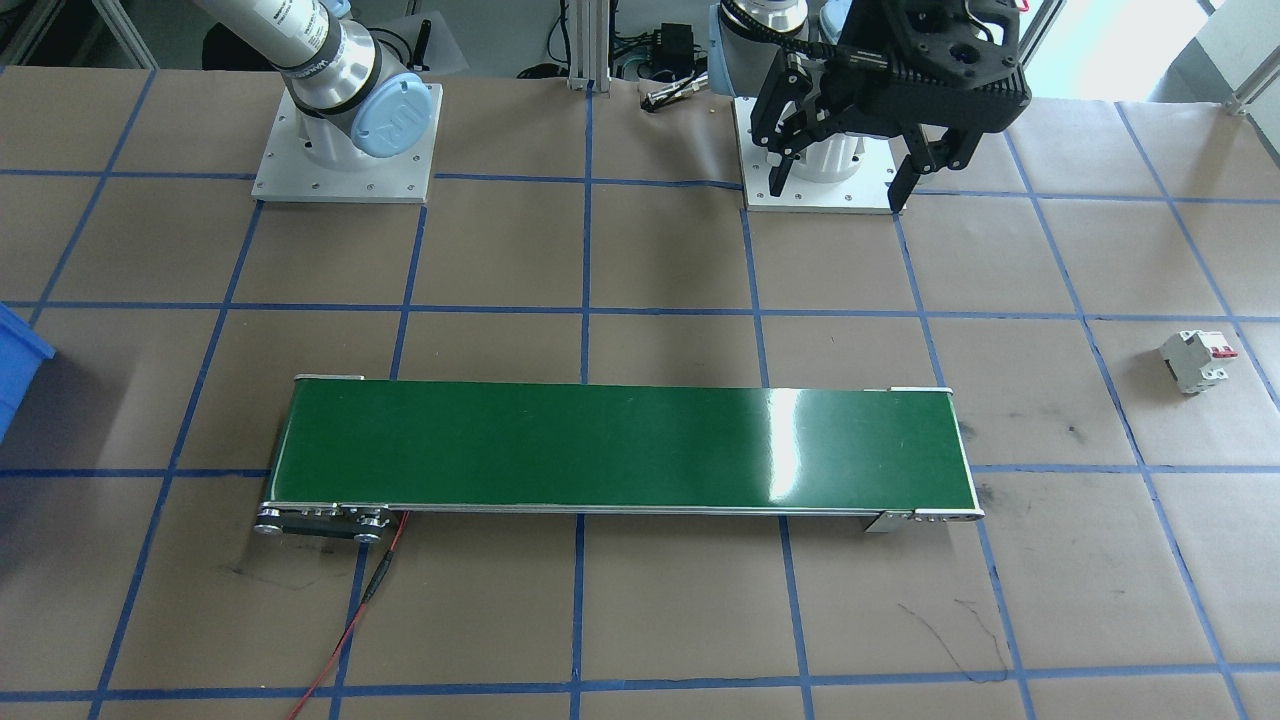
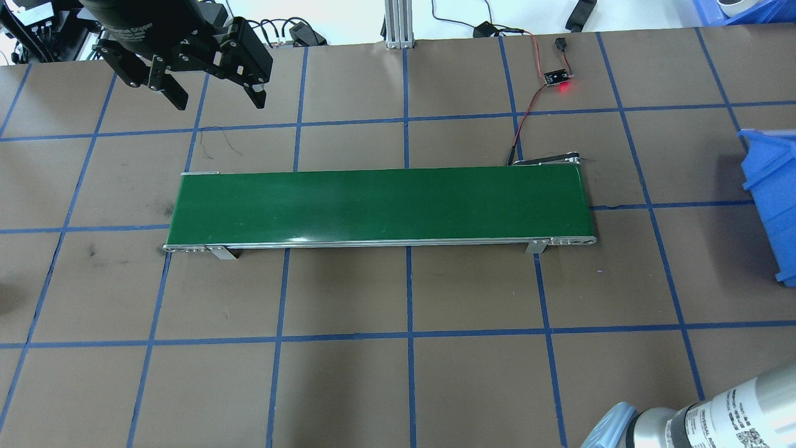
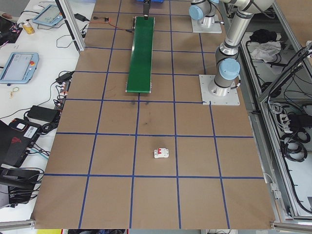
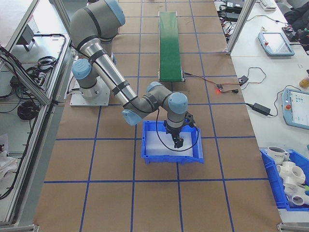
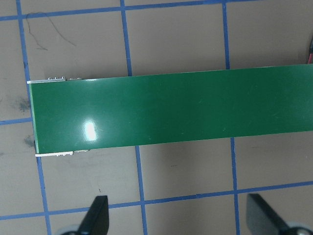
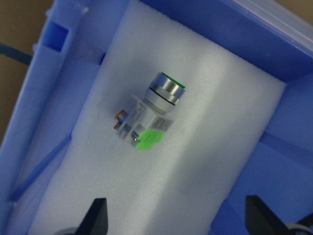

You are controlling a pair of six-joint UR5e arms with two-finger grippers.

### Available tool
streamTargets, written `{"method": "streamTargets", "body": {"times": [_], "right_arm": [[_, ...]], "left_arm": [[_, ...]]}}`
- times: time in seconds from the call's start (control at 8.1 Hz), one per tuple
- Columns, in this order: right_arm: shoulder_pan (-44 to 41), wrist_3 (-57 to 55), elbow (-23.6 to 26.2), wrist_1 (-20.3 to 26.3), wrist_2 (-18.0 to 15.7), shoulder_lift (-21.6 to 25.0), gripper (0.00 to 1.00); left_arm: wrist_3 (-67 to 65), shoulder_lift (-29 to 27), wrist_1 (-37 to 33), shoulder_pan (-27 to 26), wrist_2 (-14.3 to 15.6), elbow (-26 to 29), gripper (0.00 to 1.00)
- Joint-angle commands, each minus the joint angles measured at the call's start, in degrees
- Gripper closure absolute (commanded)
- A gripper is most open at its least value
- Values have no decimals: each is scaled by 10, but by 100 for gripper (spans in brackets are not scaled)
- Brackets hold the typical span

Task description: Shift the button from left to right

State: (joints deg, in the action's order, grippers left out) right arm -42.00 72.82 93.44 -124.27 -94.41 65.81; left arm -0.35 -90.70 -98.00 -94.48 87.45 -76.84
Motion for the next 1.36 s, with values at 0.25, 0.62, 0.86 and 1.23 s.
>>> {"method": "streamTargets", "body": {"times": [0.25, 0.62, 0.86, 1.23], "right_arm": [[-4, -48, -1, 218, 7, 187, 0], [-127, -251, -15, 376, 7, 301, 0], [-254, -433, -25, 431, 9, 308, 0], [-472, -725, -29, 383, 10, 289, 0]], "left_arm": [[0, -1, 0, 0, 0, -1, 0], [0, -1, 0, 0, 0, 0, 0], [0, 0, 0, 0, 0, -1, 0], [0, 0, 0, 0, 0, -1, 0]]}}
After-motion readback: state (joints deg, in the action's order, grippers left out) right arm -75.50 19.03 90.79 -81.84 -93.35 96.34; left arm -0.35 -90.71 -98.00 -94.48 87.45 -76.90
